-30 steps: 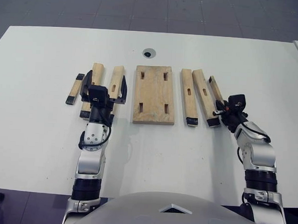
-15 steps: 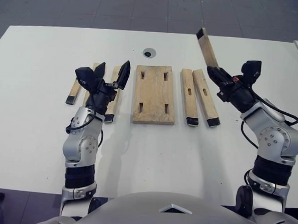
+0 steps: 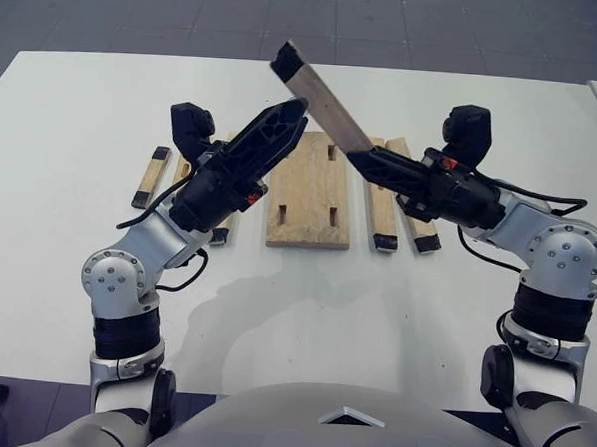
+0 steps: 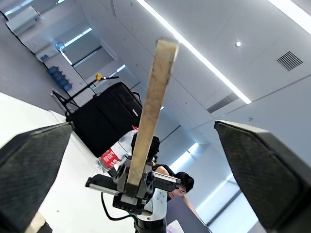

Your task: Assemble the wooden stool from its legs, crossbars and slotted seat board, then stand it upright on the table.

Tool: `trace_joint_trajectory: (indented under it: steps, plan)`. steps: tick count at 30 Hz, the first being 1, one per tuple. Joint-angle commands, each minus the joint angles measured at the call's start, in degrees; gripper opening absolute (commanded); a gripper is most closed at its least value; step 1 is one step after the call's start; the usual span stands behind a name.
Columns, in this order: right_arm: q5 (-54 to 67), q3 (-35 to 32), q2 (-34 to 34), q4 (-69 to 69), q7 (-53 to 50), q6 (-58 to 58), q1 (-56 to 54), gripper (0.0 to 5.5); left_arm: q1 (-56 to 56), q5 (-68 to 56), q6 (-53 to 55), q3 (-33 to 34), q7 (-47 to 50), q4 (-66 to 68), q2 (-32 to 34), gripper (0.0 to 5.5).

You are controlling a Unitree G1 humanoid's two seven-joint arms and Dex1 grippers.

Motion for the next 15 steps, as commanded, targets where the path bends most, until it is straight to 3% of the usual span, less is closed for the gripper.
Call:
trace_joint_trajectory:
  steps: [1, 15]
  plan:
    - [1.2, 0.6, -0.7, -0.5, -0.4, 0.1, -0.4, 0.42, -1.1, -0.7, -0.7, -0.5, 1.4, -0.9, 0.9, 4.91]
    - [6.6, 1.3, 1.4, 1.5, -5.3, 3.1, 1.0, 0.42, -0.2, 16.4, -9.8, -0.8, -10.3, -5.4, 0.1, 2.76]
